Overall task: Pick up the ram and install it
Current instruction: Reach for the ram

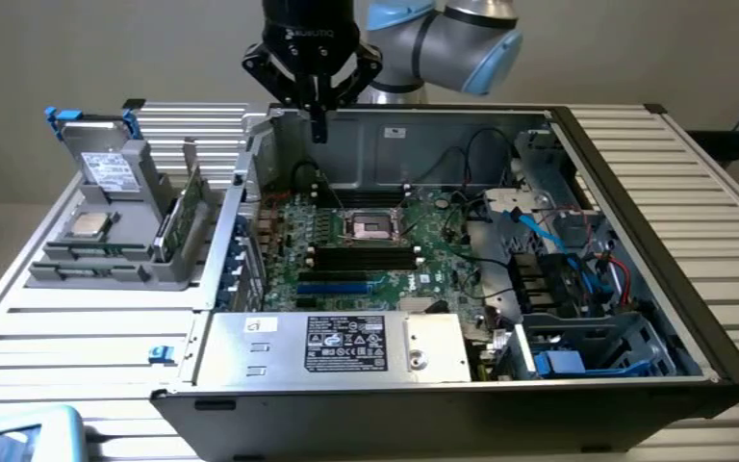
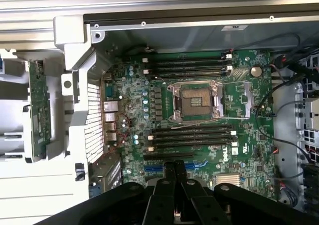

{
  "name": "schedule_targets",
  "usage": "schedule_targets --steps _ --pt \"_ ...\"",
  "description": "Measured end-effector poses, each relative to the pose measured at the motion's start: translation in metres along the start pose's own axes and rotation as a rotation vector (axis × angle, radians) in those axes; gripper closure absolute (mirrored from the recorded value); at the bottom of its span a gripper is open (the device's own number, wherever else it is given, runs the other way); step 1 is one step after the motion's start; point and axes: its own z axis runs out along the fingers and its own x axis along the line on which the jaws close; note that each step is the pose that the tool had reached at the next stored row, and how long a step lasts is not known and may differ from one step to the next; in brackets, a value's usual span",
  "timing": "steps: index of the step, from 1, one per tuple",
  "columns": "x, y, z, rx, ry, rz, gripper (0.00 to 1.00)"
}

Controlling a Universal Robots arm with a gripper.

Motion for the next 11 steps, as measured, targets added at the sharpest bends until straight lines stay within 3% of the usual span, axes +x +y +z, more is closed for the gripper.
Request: schedule_targets --steps 11 --pt "0.050 -0.0032 -0.0001 -0.0001 -0.0001 0.000 0.89"
